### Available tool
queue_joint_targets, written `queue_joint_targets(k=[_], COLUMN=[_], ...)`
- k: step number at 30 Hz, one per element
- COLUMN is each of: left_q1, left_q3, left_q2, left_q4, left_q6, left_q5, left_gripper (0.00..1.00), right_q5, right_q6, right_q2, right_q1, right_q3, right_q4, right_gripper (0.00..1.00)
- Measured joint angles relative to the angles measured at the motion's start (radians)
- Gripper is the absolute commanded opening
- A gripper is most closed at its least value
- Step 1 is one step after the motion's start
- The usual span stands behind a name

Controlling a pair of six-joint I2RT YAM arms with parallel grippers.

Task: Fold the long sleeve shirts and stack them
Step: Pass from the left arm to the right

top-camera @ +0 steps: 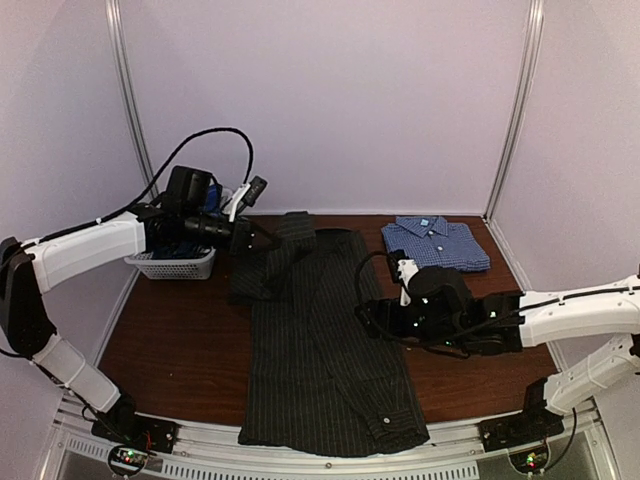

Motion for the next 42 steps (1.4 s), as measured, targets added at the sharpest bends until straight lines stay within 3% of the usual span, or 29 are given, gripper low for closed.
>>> queue_joint_targets(k=[8, 17, 26, 42], left_q1=[-0.072, -0.175, -0.191, -0.211], left_q3=[-0.039, -0.063, -0.066, -0.066], left_q2=[-0.023, -0.048, -0.05, -0.068], left_q4=[-0.064, -0.1, -0.114, -0.121], left_q6=[0.114, 0.187, 0.209, 0.244], left_q5=[-0.027, -0.155, -0.238, -0.299], left_gripper=[0.01, 0.0, 0.0, 0.0], right_q5=[-0.052, -0.428, -0.676, -0.913], right_q6=[-0.243, -0.367, -0.426, -0.423], right_q2=[0.045, 0.188, 0.323, 0.466], right_q1=[-0.076, -0.225, -0.246, -0.362], right_q3=[0.151, 0.245, 0.362, 0.455], right_q4=[0.097, 0.216, 0.238, 0.227], right_gripper=[0.9, 0.95, 0.95, 0.93])
